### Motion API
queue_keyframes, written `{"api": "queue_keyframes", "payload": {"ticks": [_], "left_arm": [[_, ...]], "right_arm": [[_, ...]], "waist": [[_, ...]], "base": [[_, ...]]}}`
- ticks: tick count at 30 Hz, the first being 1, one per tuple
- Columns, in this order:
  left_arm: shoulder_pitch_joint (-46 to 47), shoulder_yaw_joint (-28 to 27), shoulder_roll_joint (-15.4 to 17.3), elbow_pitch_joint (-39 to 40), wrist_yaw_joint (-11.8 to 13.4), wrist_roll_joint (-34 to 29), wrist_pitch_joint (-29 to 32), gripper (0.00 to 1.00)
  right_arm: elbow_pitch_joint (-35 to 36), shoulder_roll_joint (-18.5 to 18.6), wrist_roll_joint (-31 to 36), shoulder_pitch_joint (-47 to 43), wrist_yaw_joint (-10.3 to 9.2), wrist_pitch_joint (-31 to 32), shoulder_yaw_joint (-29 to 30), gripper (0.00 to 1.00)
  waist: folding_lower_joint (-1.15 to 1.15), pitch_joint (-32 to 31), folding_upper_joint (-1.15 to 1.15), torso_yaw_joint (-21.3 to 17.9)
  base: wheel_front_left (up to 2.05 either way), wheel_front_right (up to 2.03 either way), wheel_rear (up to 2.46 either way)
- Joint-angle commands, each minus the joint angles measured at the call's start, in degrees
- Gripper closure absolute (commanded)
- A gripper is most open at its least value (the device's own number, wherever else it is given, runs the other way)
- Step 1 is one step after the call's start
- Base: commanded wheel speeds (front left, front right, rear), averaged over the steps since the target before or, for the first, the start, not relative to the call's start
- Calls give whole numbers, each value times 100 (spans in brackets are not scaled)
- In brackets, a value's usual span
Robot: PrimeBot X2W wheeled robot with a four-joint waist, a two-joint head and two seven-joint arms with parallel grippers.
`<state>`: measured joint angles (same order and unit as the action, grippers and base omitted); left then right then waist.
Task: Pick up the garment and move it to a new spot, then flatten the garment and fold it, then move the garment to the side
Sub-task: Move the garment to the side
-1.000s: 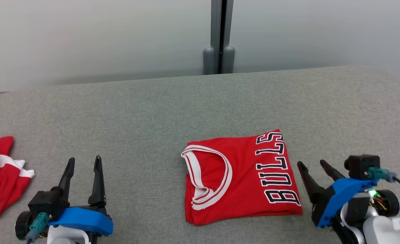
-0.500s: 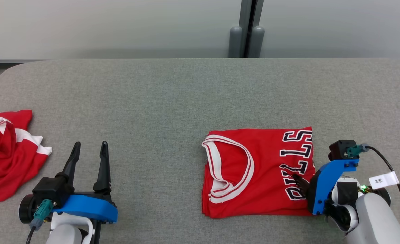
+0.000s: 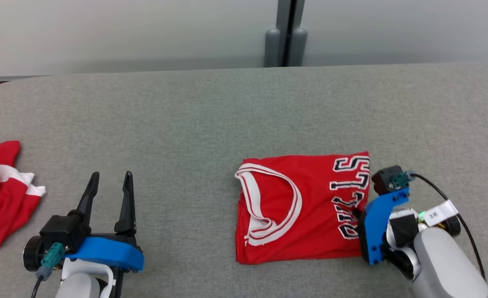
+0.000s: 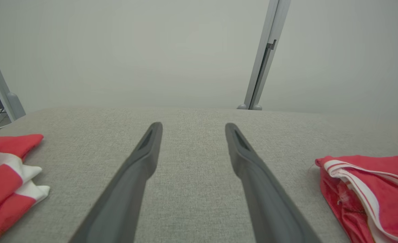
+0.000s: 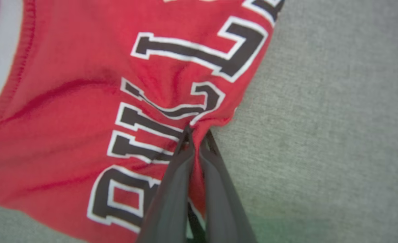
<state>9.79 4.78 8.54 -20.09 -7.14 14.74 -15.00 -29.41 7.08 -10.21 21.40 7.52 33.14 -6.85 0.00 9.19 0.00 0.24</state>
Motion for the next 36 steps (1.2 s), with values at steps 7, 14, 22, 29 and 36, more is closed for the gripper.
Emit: {"api": "queue_keyframes", "payload": {"ticks": [7, 14, 22, 29, 36], "left_arm": [[141, -120, 149, 298, -27, 2, -25, 0], [433, -239, 313, 735, 71, -127, -26, 0], [765, -212, 604, 1220, 114, -293, 104, 0], [816, -199, 840, 1723, 134, -363, 422, 0], [708, -267, 1025, 2027, 156, -328, 629, 0]], "right_arm": [[521, 1013, -368, 1011, -6, -318, -1325, 100], [857, 2022, -708, 2020, -2, -695, -2157, 100], [235, 2864, -489, 2607, -3, -1678, -2107, 100], [-260, 3114, 78, 2880, -5, -2480, -1828, 100], [-544, 2865, 529, 2880, -5, -2867, -1445, 100]], "waist": [[0, 343, 0, -588], [0, 1019, 0, -1419], [0, 1700, 0, -2110], [0, 2087, 0, -2399], [0, 2211, 0, -2536]], "base": [[0, 0, 0], [0, 0, 0], [0, 0, 0], [0, 0, 0], [0, 0, 0]]}}
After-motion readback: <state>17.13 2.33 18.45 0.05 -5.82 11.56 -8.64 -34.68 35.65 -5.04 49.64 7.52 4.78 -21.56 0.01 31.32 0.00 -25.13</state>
